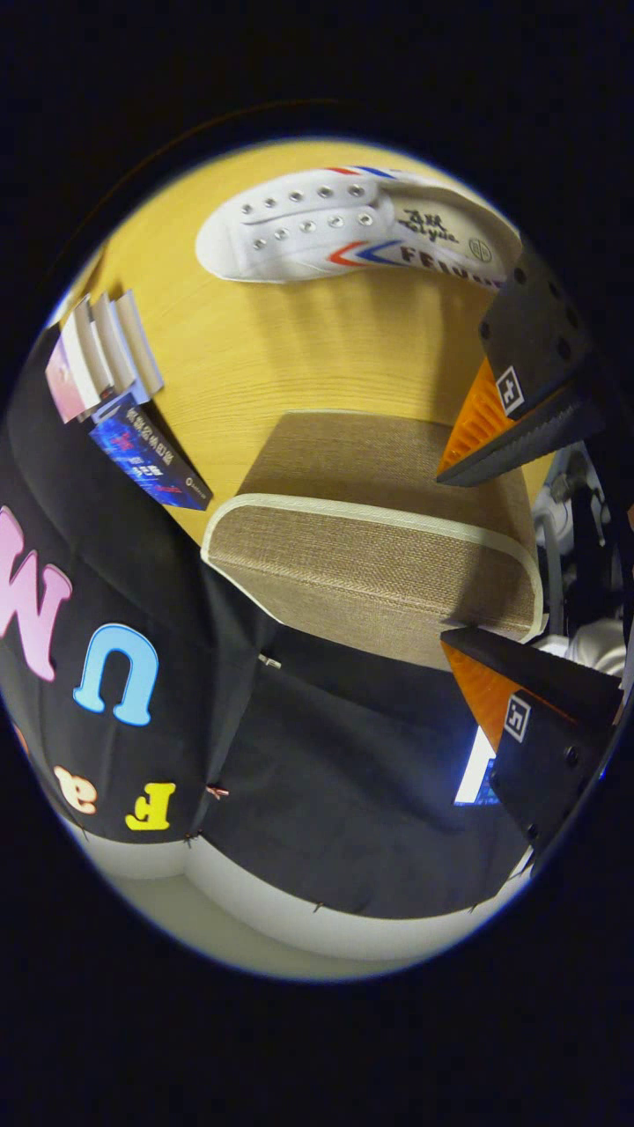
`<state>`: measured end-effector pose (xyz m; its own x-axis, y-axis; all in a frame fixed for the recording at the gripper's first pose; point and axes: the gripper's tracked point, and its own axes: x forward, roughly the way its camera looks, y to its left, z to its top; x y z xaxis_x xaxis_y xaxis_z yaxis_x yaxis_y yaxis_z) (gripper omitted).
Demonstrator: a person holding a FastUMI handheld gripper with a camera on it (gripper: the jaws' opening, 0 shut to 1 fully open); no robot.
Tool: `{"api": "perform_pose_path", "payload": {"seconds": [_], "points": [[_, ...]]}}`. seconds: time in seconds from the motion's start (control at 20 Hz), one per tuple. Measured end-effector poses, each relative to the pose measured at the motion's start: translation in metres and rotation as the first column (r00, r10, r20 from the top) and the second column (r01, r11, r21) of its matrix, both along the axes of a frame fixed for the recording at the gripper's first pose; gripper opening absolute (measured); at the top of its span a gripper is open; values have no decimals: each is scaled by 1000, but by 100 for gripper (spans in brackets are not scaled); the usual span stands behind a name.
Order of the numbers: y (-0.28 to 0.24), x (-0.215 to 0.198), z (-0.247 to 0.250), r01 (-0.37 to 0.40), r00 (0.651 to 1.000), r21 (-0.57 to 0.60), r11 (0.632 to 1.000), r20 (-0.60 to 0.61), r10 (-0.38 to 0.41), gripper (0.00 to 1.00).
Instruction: Open the storage box then place both shoes into the box .Put the left shoe in first, then the right shoe, with the right side of both shoes facing outward in a uniform manner.
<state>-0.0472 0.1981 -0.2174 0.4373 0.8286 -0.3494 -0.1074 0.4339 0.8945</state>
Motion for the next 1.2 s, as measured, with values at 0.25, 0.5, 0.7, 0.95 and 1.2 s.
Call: {"api": "perform_pose_path", "payload": {"seconds": [0.25,0.5,0.7,0.95,1.2], "points": [[18,-7,-3,-47,994,133,990,-88,59,97],[11,-8,18,-15,983,264,964,-174,63,96],[4,-9,36,-4,979,306,952,-193,67,95],[1,-3,74,24,978,375,927,-201,56,95],[14,0,109,22,978,421,907,-198,68,72]]}}
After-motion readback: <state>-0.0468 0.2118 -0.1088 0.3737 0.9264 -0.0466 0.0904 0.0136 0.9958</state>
